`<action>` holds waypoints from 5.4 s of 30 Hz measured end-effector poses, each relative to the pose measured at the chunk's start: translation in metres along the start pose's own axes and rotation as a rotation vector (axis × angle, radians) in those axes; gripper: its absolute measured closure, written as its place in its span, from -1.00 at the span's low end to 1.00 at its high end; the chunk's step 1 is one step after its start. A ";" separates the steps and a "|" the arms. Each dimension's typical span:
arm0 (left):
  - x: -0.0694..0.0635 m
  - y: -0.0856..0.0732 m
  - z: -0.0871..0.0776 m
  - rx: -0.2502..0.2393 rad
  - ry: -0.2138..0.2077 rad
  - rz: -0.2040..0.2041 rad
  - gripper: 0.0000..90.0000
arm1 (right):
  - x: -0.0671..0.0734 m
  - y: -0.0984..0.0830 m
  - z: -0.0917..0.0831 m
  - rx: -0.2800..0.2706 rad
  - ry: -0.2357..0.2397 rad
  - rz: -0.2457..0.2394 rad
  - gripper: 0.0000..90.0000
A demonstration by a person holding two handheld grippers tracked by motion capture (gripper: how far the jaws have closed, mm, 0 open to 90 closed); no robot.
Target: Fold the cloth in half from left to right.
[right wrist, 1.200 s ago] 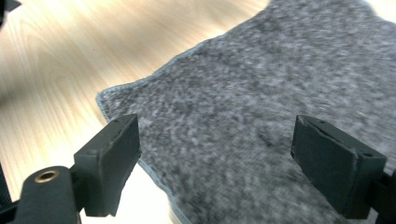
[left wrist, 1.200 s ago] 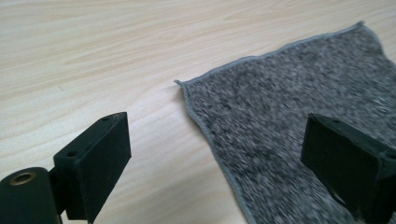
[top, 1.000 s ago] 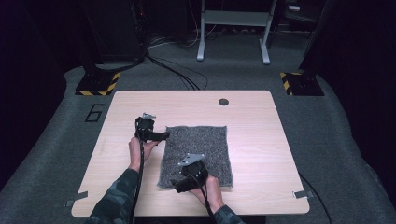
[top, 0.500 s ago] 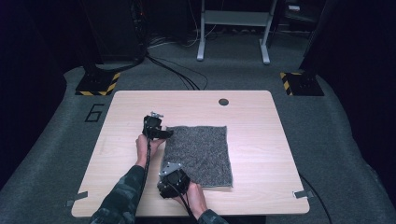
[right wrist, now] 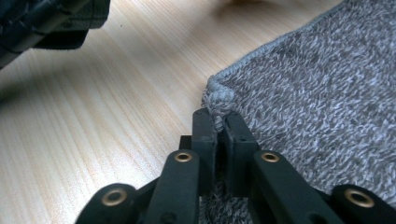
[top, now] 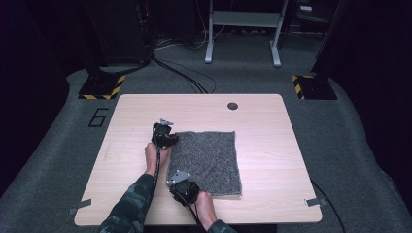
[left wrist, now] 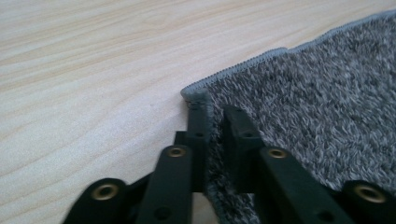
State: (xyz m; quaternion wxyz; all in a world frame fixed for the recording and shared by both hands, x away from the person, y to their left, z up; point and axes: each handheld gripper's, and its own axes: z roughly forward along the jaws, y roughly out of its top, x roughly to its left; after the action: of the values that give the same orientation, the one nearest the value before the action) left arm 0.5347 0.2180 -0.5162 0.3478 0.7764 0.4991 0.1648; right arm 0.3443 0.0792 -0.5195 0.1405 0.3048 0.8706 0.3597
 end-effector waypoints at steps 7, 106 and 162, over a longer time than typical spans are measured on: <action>0.000 0.000 -0.001 -0.014 0.002 -0.008 0.93 | -0.004 -0.003 -0.004 -0.012 0.025 0.019 0.95; -0.099 0.082 0.001 -0.044 -0.047 0.174 0.92 | -0.057 -0.048 -0.096 -0.192 -0.021 0.213 0.95; -0.104 -0.050 -0.059 0.088 -0.122 0.180 -0.67 | -0.123 -0.069 -0.078 0.032 -0.147 0.259 -0.62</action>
State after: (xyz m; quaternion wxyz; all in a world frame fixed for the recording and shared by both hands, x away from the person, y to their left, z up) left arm 0.4194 0.1606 -0.5005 0.3268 0.8411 0.4122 0.1259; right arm 0.3734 -0.0792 -0.5108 0.1515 0.4424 0.8170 0.3374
